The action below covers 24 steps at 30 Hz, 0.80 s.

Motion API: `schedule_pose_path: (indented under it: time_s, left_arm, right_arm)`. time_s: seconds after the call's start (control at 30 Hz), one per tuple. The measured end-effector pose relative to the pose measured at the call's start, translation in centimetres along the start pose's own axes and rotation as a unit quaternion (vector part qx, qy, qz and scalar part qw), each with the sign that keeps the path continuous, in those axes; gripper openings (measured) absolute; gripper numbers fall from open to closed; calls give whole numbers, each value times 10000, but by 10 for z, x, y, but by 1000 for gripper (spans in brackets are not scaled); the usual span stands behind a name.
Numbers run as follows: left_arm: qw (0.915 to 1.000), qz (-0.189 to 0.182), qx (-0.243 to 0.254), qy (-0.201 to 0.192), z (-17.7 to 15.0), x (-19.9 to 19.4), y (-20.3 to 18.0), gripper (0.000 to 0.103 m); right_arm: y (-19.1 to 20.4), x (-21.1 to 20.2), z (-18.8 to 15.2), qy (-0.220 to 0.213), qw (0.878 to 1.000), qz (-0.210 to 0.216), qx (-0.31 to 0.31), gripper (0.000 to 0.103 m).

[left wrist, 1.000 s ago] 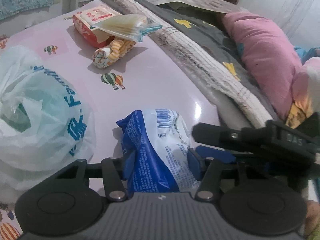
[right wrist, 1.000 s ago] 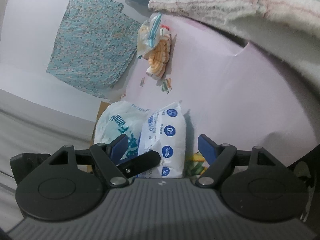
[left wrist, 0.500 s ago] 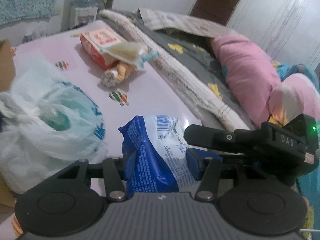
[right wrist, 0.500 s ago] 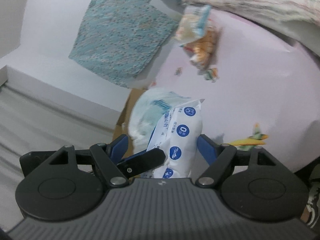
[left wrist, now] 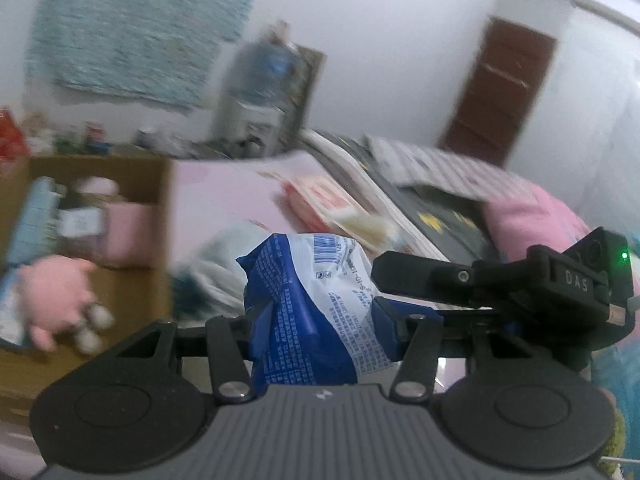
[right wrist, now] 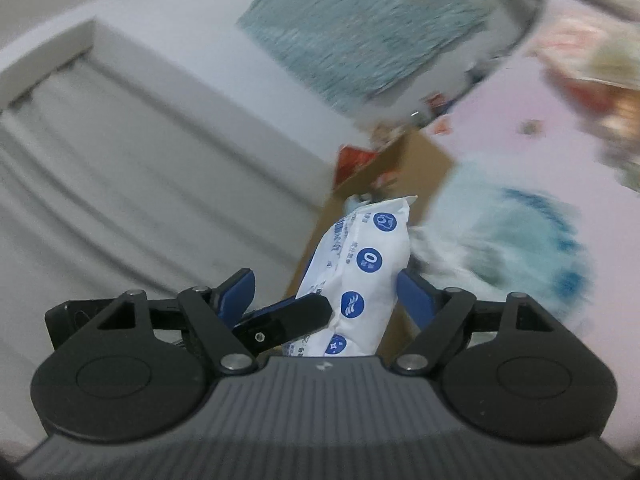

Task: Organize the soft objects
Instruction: 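Carry the wipe pack into the cardboard box and open the right tool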

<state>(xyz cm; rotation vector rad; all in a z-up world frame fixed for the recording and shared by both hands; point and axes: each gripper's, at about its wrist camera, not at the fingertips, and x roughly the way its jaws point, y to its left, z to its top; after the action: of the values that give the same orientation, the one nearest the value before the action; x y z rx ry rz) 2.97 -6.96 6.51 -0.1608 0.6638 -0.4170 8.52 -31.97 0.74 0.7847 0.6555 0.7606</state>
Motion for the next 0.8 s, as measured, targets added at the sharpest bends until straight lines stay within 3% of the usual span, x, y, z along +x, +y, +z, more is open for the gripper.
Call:
schedule_pose_path:
  time_s: [0.2, 0.43, 0.67, 0.8]
  left_arm:
    - [9970, 536, -384, -400, 32, -18, 64, 54]
    - [9926, 719, -977, -69, 57, 20, 135, 54]
    - [9877, 808, -1322, 206, 57, 58, 167, 53]
    - [9832, 1156, -1253, 654, 50, 95, 177, 55]
  right_arm:
    - [42, 88, 31, 527, 9969, 238, -541, 82]
    - [41, 171, 55, 1070, 9928, -71, -532, 83]
    - [3, 201, 73, 1160, 9928, -271, -112, 83]
    - [-14, 192, 88, 912, 9956, -198, 103, 83]
